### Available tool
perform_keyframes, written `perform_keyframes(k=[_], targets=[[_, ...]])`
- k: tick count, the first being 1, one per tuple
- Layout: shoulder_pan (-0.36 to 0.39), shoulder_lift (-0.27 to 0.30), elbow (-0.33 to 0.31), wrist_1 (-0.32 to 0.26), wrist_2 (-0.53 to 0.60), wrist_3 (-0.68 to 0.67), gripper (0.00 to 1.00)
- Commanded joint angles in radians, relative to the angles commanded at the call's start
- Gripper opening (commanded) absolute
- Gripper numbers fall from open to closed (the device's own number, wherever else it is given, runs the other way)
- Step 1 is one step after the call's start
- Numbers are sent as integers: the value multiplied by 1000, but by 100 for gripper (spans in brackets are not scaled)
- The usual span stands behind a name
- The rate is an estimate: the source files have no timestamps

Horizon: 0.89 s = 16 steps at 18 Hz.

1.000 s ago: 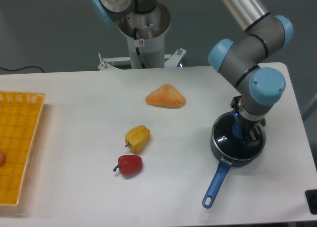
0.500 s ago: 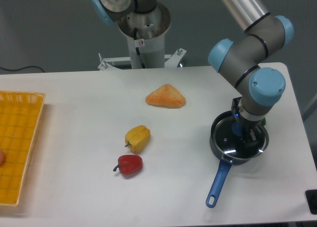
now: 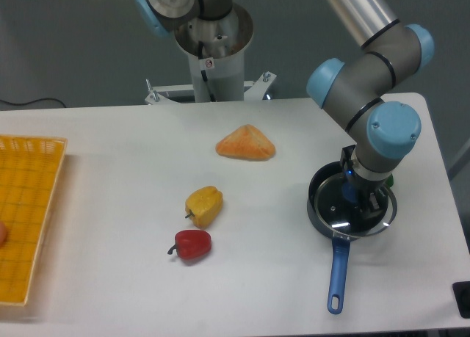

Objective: Open the lid
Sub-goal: 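Close the gripper on the lid knob and adjust the grip, then lift the glass lid off the pan and move it toward the sponge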

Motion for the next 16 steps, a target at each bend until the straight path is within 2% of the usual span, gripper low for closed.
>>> perform_keyframes(k=[3, 7, 9, 13, 16], targets=[[2, 0, 31, -49, -2, 0, 49], [2, 8, 38, -68, -6, -30, 49], [-2, 14, 57, -107, -8, -55, 49], [-9, 43, 60, -160, -12, -92, 49], [-27, 57, 60, -173, -11, -141, 49]])
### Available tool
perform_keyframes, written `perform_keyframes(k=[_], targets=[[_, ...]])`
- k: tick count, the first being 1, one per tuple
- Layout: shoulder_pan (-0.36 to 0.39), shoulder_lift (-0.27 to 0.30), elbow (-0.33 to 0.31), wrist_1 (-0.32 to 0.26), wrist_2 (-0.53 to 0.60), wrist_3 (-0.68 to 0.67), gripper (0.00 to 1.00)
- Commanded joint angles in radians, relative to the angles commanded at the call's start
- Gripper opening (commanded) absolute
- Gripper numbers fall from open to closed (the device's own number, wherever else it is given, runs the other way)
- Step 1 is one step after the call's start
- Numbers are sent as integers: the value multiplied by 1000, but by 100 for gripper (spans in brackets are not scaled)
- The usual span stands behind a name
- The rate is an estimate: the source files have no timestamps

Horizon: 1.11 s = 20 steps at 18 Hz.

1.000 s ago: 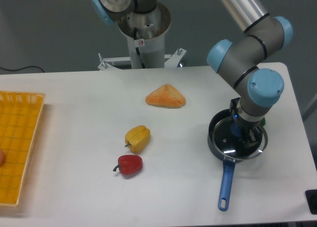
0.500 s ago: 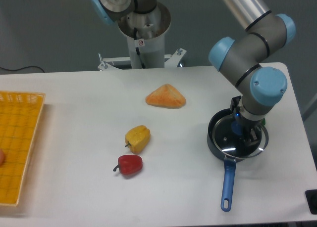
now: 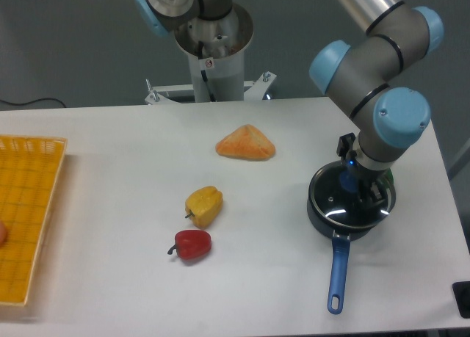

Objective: Open the lid
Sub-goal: 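Lift the glass lid off the pan and move it toward the sponge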

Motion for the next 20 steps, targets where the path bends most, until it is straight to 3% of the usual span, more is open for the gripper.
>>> perform_keyframes(k=[10, 20], targets=[[-106, 15, -20, -23, -6, -206, 49], [-154, 12, -40, -14, -69, -374, 49]])
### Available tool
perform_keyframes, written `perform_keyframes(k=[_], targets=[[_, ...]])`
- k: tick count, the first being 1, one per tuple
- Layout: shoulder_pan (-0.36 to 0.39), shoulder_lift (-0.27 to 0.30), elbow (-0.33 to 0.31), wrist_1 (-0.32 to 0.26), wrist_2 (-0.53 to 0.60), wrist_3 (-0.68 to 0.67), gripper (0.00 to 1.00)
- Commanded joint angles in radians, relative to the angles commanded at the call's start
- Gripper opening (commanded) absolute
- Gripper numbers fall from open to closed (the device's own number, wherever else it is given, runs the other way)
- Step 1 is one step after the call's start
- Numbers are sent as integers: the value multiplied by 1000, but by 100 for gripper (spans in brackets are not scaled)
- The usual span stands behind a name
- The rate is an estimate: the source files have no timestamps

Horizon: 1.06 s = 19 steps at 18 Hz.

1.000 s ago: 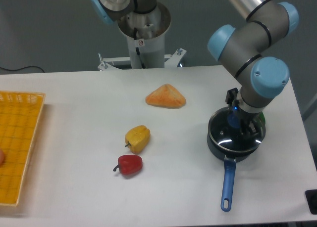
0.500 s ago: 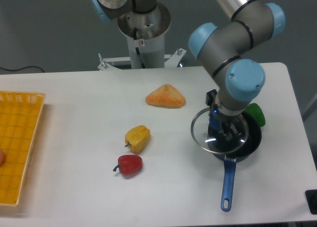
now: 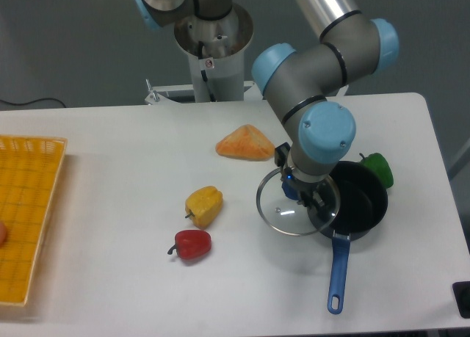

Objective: Open the lid

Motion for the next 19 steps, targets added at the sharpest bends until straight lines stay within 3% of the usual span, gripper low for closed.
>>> perform_keyframes(k=[2, 7, 19], targets=[[-8, -3, -5, 5, -5, -17, 49], [-40, -6, -28, 77, -12, -77, 49], [-55, -6, -35, 83, -11, -83, 49]])
